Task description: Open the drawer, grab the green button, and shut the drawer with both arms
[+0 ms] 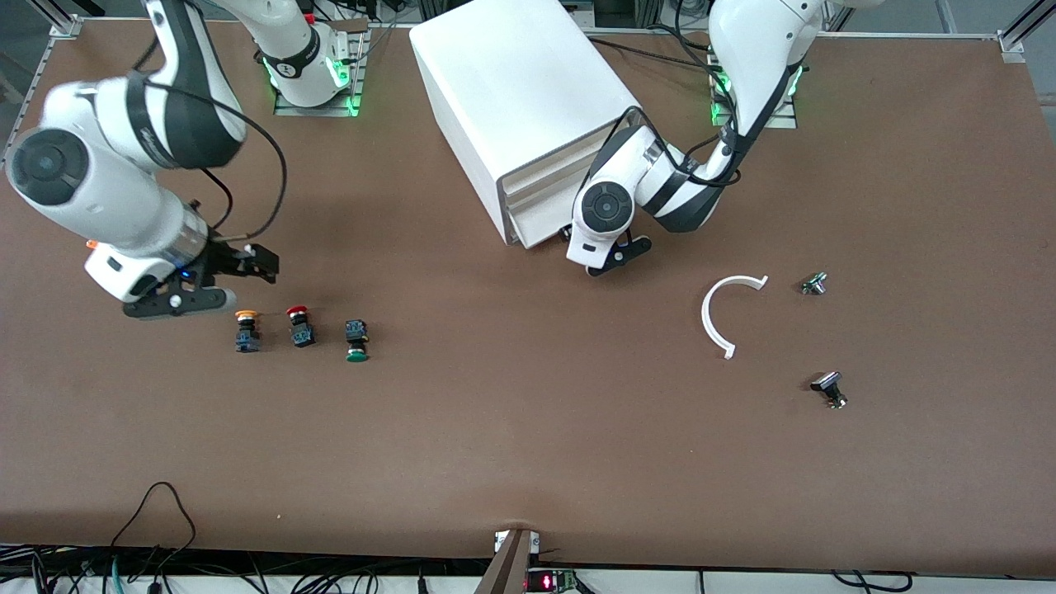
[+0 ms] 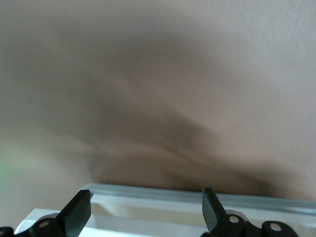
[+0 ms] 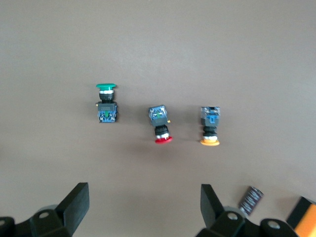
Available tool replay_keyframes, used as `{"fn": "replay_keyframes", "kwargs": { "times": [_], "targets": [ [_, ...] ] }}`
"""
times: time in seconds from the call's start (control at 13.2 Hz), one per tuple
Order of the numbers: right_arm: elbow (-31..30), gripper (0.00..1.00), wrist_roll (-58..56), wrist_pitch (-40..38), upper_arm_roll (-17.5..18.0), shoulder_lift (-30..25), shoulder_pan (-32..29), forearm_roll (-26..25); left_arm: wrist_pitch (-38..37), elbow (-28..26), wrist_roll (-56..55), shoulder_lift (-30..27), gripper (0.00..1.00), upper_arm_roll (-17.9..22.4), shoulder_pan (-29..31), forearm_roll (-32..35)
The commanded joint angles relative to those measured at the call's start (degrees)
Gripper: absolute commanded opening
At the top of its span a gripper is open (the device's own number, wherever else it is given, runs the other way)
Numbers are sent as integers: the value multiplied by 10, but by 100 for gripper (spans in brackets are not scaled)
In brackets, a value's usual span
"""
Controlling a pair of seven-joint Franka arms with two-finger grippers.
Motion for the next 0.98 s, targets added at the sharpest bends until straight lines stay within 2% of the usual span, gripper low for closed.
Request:
{"fn": "replay_keyframes", "kwargs": {
  "times": [0.0,0.3,0.45,0.6,0.91],
  "targets": [
    [1,100,-1,-43,3,-54,-2,3,-10,-10,4,-6,99,-14,7,-37],
    [80,100,58,-155,2,-76,-2,3,-10,-8,8,14,99,-14,6,-85],
    [93,100,77,-178,8,-86,-13,3,-10,-9,4,15,99,-14,0,-90],
    [93,100,79,-179,41,-103,-57,3,-12,-8,6,15,99,-15,1,-133],
    [91,100,101,-190,85,-124,-120,8,-39,-3,9,12,99,-14,6,-135]
  ]
}}
